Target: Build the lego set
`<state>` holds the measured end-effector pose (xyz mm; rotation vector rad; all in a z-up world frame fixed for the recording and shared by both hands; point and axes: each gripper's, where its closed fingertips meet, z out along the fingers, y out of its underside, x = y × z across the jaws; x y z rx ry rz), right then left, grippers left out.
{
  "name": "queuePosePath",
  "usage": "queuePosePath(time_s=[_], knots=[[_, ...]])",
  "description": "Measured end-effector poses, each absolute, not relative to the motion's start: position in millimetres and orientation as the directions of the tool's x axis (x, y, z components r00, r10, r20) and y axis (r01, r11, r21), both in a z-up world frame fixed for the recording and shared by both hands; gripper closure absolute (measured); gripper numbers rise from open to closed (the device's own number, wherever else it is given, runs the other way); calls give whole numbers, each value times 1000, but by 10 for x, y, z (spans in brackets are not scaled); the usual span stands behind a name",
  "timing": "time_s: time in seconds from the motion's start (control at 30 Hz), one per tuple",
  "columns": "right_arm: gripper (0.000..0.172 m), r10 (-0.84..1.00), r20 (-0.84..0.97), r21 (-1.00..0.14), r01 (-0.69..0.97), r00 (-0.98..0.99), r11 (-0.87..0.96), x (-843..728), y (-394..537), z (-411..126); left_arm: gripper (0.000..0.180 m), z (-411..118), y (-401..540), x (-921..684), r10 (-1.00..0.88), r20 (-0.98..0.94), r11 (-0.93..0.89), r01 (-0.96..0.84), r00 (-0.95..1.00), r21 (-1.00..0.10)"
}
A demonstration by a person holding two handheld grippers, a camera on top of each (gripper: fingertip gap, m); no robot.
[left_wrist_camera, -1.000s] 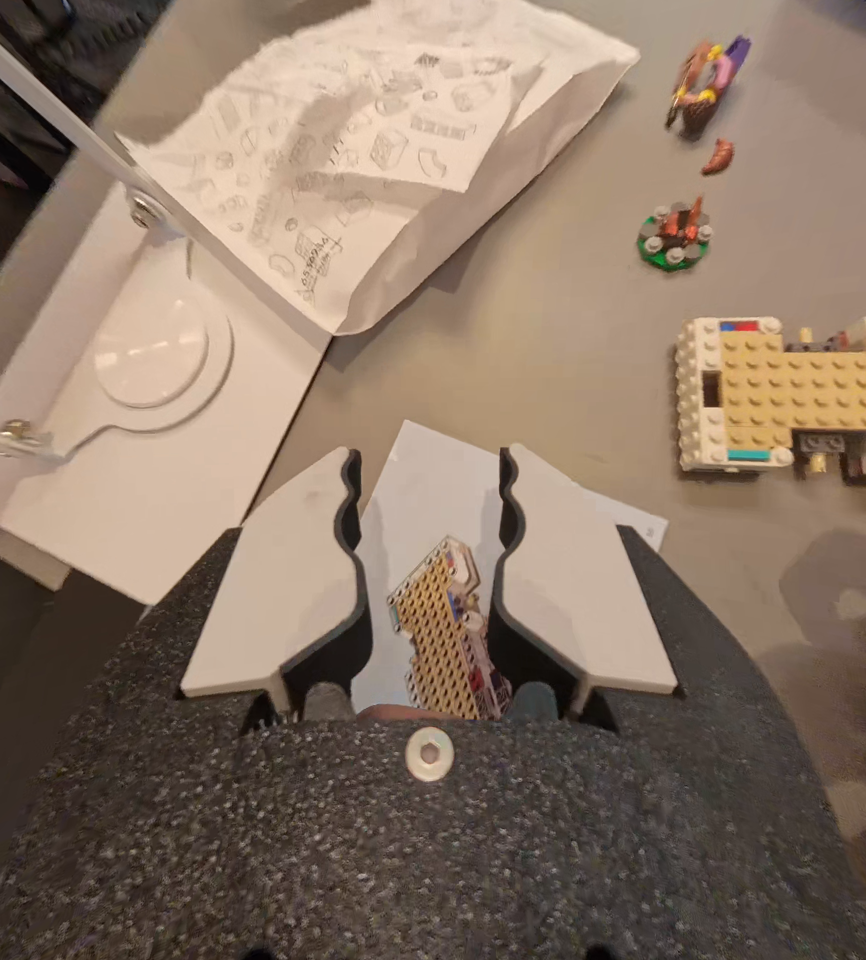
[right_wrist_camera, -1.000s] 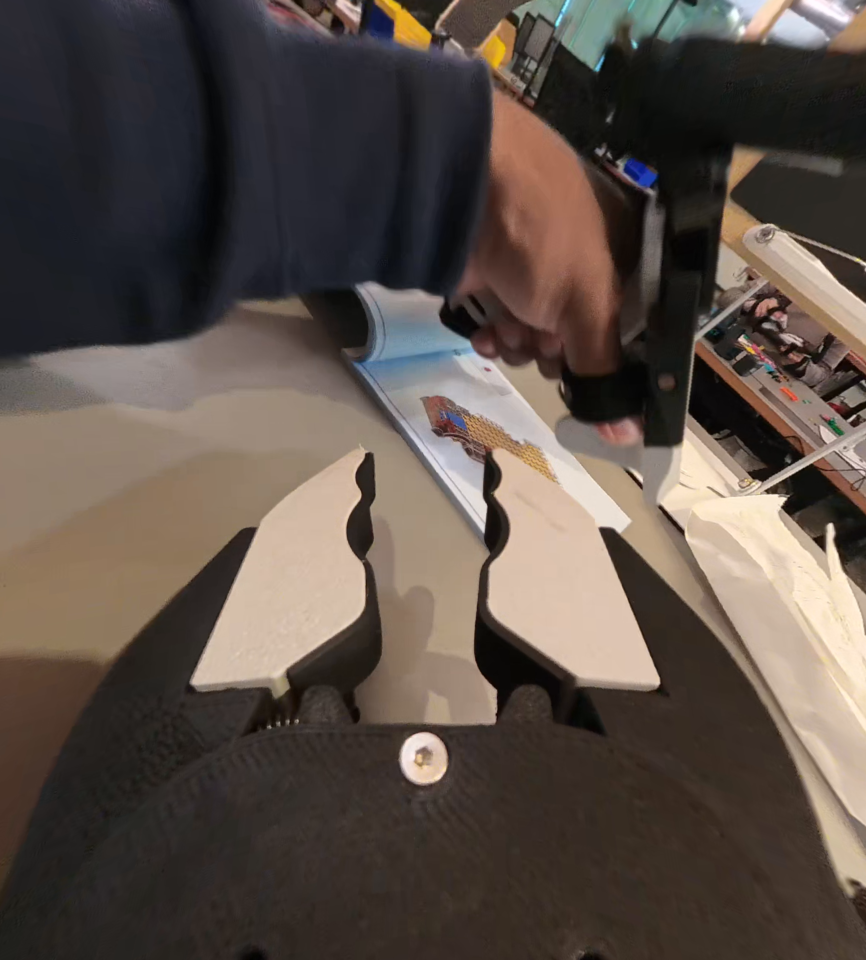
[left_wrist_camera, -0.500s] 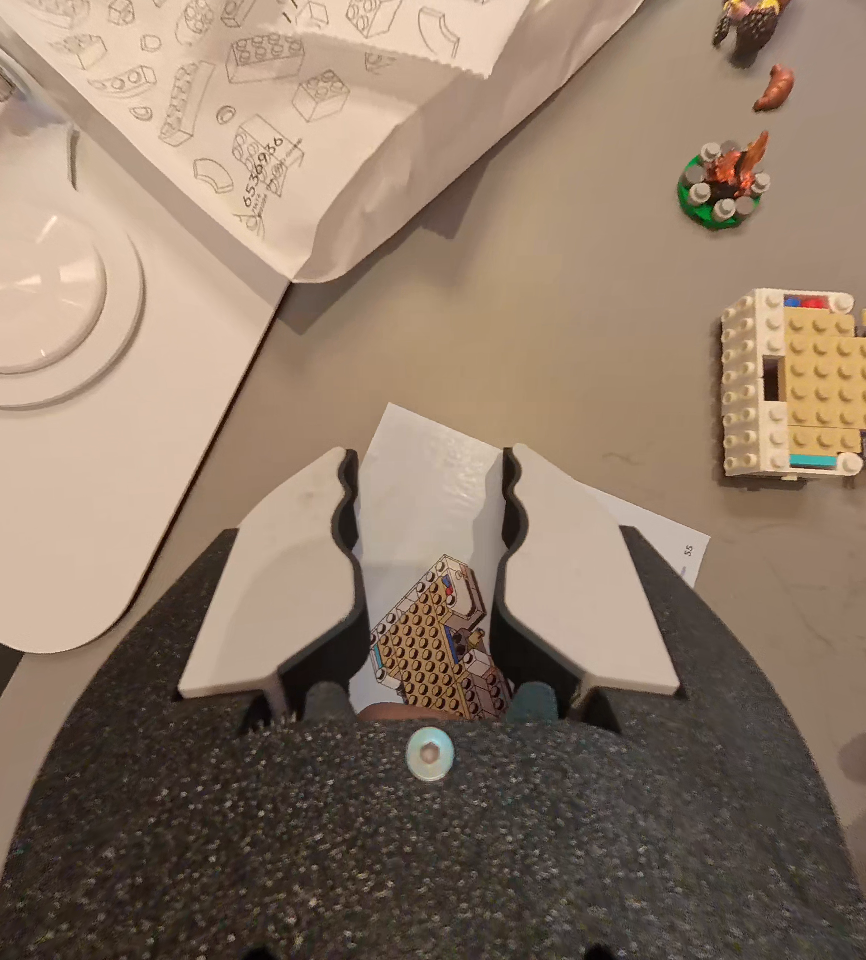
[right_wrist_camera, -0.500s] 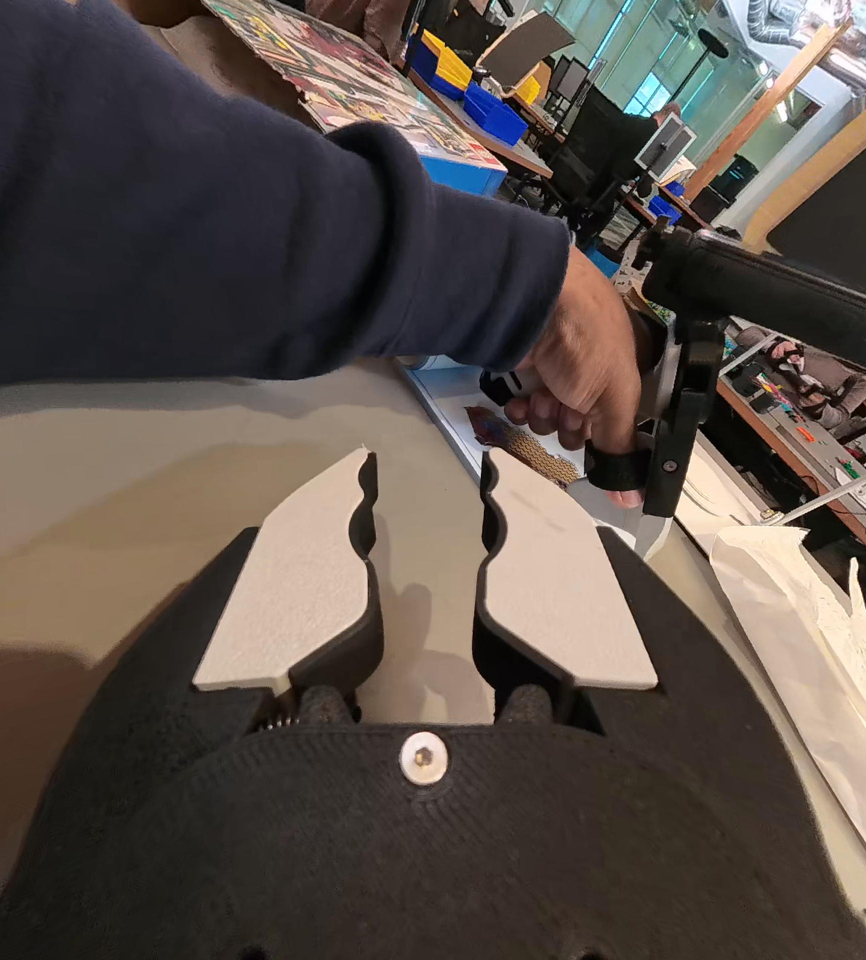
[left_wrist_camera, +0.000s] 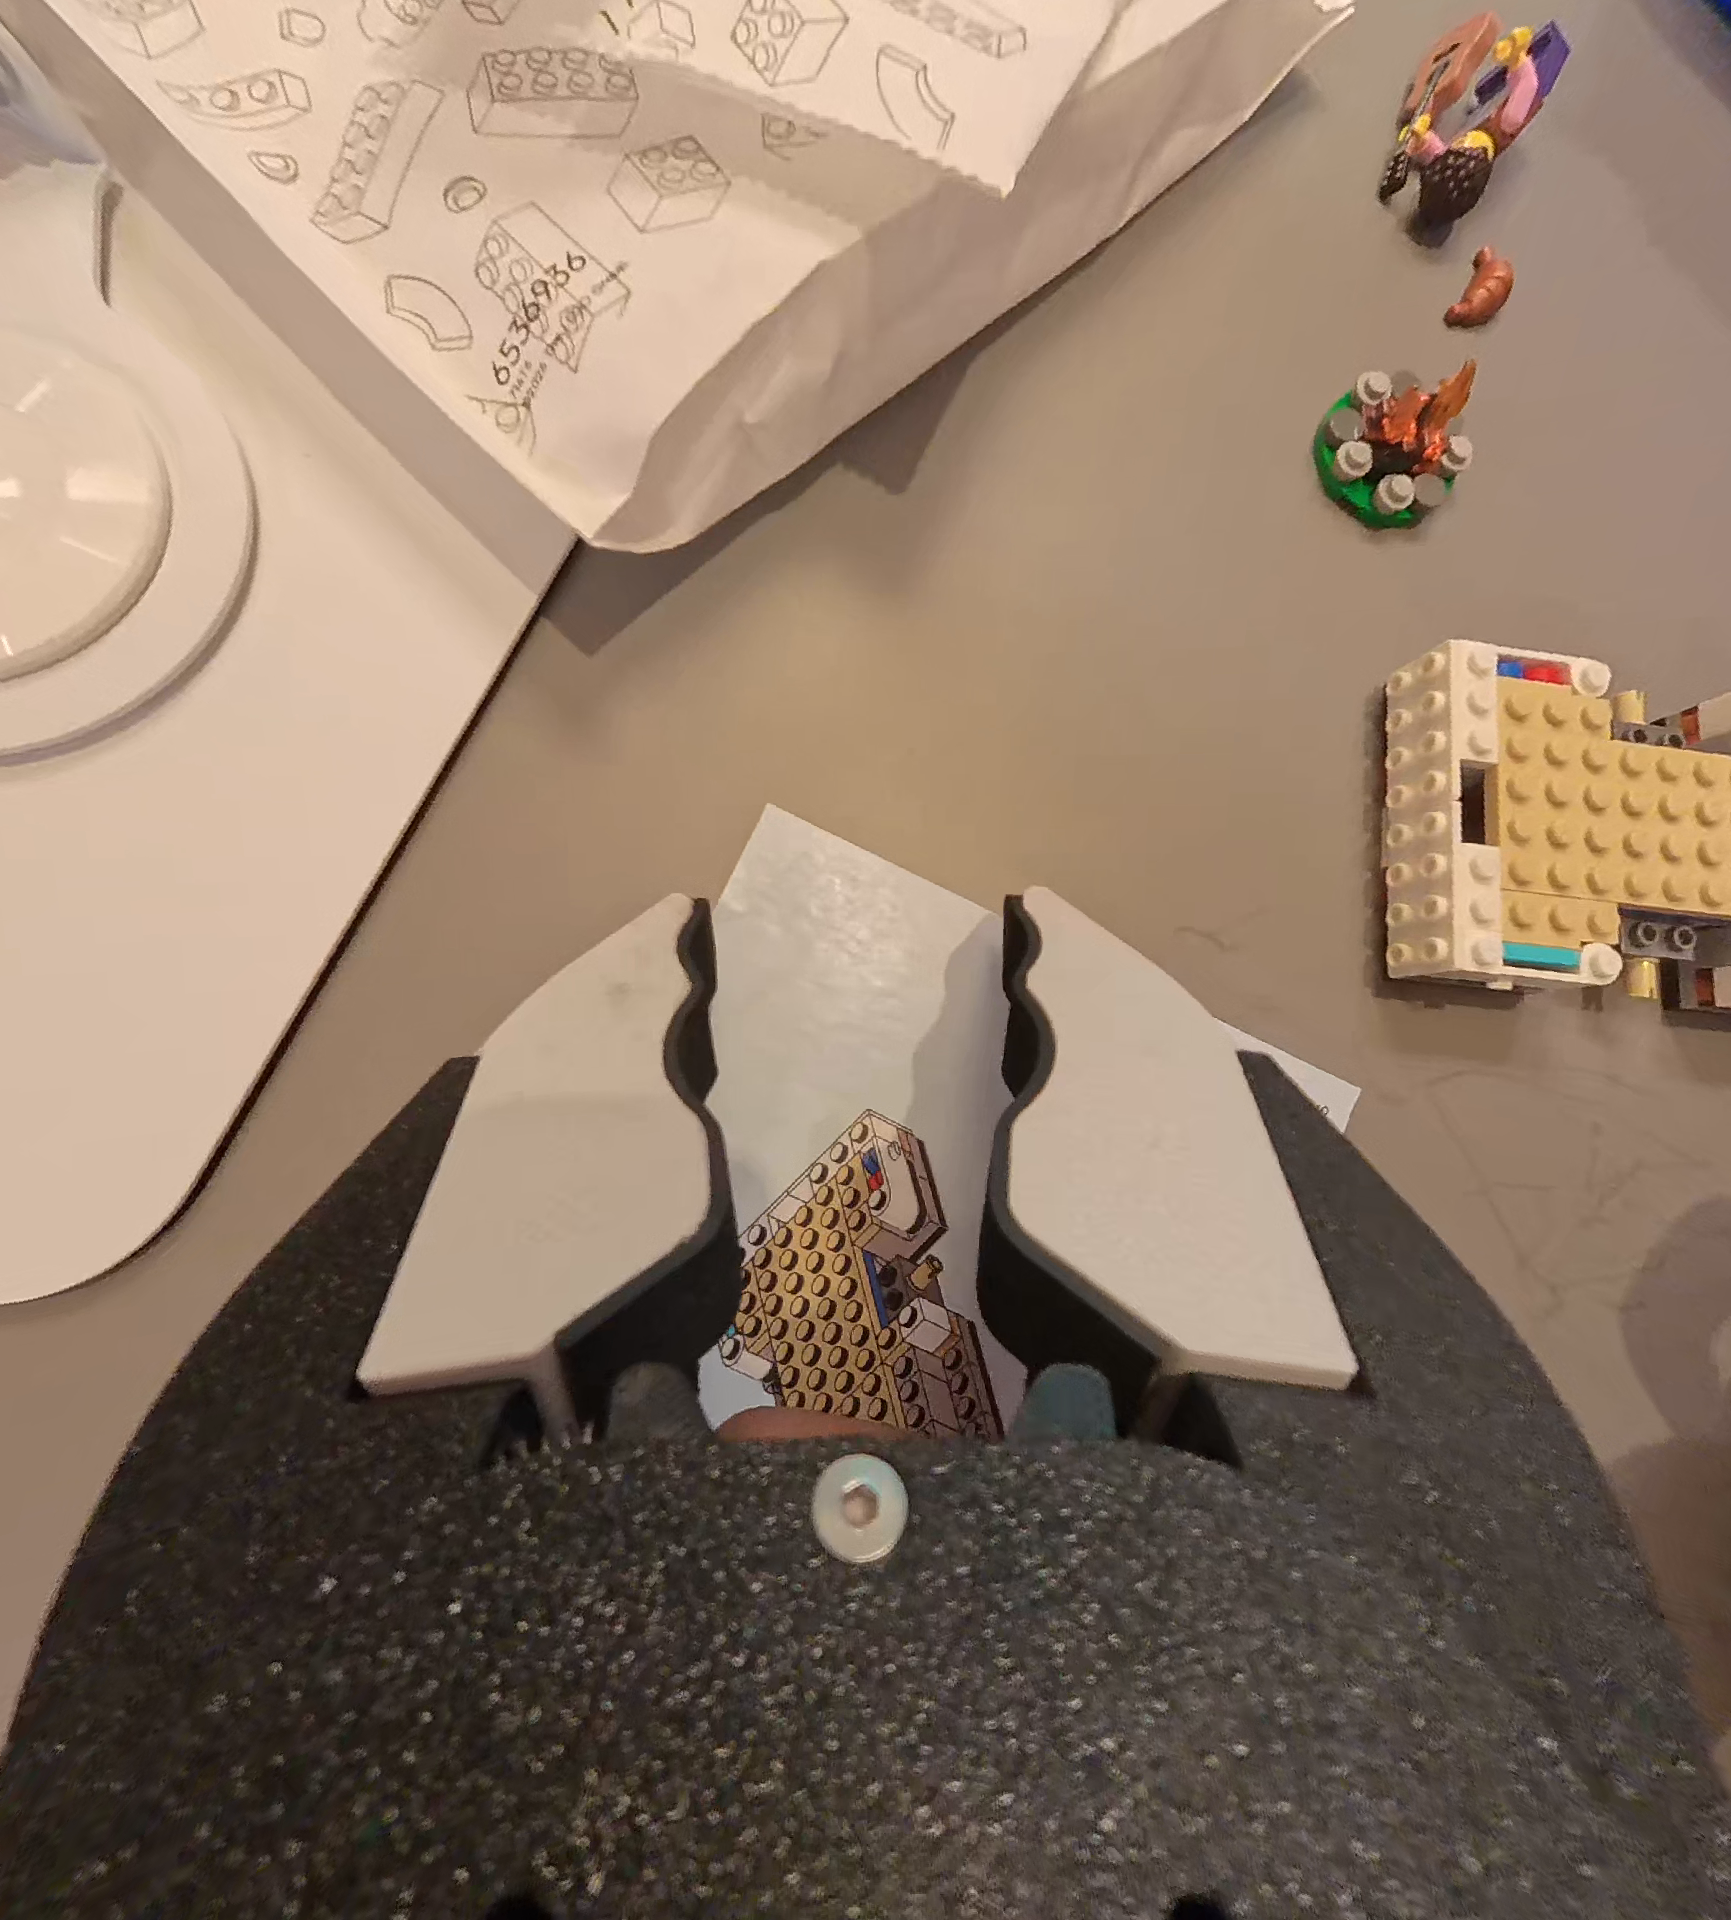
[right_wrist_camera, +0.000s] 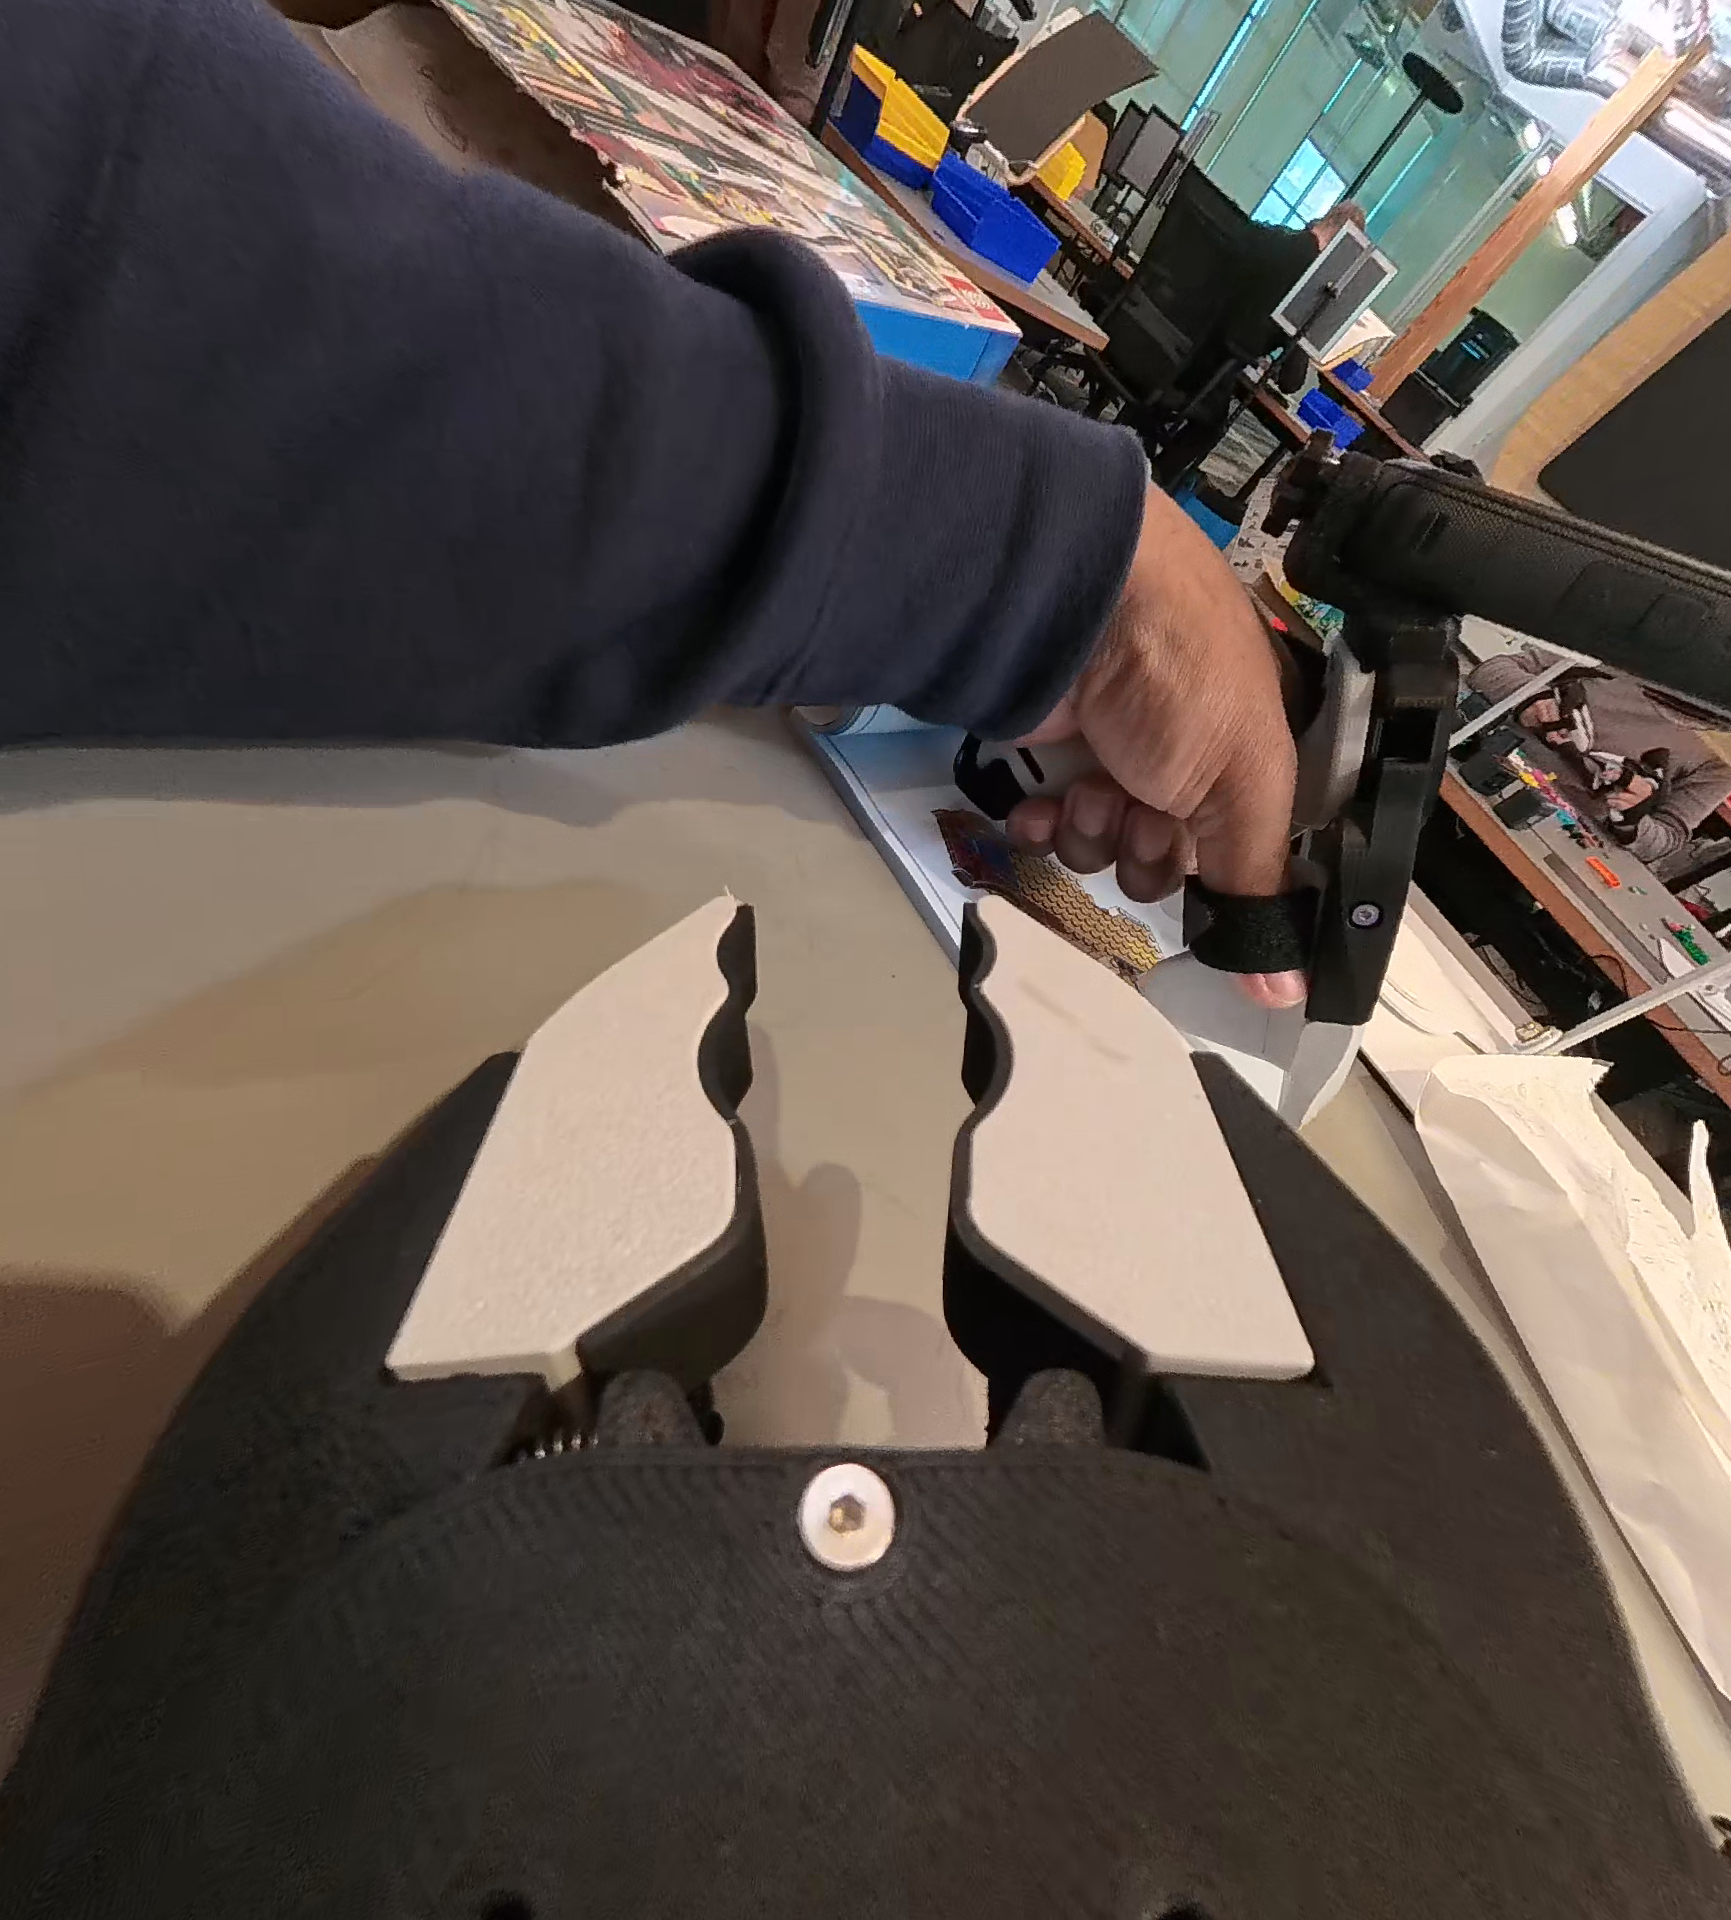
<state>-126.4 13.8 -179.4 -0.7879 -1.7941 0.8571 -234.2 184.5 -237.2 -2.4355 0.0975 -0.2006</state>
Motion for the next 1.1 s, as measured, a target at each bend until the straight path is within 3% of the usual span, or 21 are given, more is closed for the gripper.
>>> queuePosePath(time_s=[0.8,1.1], knots=[[134,809,486,-823,138,-330,551,-1262,135,-1803,129,-2320,1790,-2362,-131,140,-761,-9,981,-649],[134,834,479,-835,152,-274,529,-1304,385,-1621,148,-2250,1681,-2435,-188,48,-755,-113,981,-646]])
